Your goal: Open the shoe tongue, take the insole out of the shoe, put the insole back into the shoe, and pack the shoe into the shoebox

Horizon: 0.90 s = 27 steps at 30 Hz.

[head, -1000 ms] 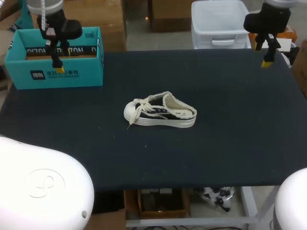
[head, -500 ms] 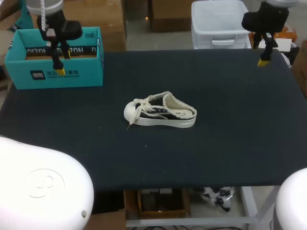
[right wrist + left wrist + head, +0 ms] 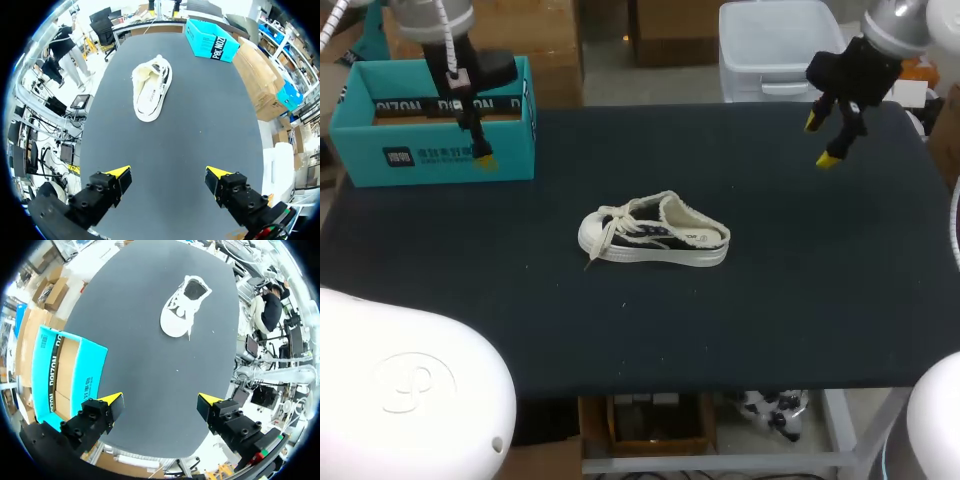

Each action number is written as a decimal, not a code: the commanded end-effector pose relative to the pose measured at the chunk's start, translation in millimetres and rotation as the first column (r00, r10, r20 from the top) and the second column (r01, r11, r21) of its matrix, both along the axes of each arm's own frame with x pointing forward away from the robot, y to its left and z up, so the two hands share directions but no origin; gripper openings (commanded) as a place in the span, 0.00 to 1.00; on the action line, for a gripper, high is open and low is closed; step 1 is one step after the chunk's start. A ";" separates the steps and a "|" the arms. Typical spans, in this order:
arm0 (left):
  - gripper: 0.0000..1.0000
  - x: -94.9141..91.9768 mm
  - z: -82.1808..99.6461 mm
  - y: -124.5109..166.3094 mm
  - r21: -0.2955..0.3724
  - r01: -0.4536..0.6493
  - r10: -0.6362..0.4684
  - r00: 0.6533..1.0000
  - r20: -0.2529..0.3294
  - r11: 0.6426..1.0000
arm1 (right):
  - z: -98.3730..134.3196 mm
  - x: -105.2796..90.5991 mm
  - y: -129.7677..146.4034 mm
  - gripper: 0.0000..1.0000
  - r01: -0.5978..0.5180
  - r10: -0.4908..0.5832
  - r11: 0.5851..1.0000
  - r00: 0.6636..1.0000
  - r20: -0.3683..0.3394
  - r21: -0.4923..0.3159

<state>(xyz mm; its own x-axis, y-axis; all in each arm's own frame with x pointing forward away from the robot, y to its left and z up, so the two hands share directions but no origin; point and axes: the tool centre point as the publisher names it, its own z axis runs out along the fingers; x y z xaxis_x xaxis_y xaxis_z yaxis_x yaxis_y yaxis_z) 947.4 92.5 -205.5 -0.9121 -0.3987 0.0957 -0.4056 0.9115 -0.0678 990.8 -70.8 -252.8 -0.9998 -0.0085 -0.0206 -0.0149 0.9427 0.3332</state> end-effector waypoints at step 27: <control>1.00 -34.9 -24.1 -53.3 0.009 -0.554 0.553 0.832 0.030 0.833 | -67.9 -18.2 51.3 1.00 0.166 -0.176 0.969 0.984 0.040 0.181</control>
<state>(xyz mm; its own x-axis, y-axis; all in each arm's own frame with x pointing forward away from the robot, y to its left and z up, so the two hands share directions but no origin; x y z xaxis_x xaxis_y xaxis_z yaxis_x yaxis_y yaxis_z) 921.2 45.6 -225.7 -0.5949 -0.7972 0.1023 -0.8035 0.5933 -0.0486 977.3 -27.0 -305.1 -0.9877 0.1525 -0.0339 0.1160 0.8611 0.4950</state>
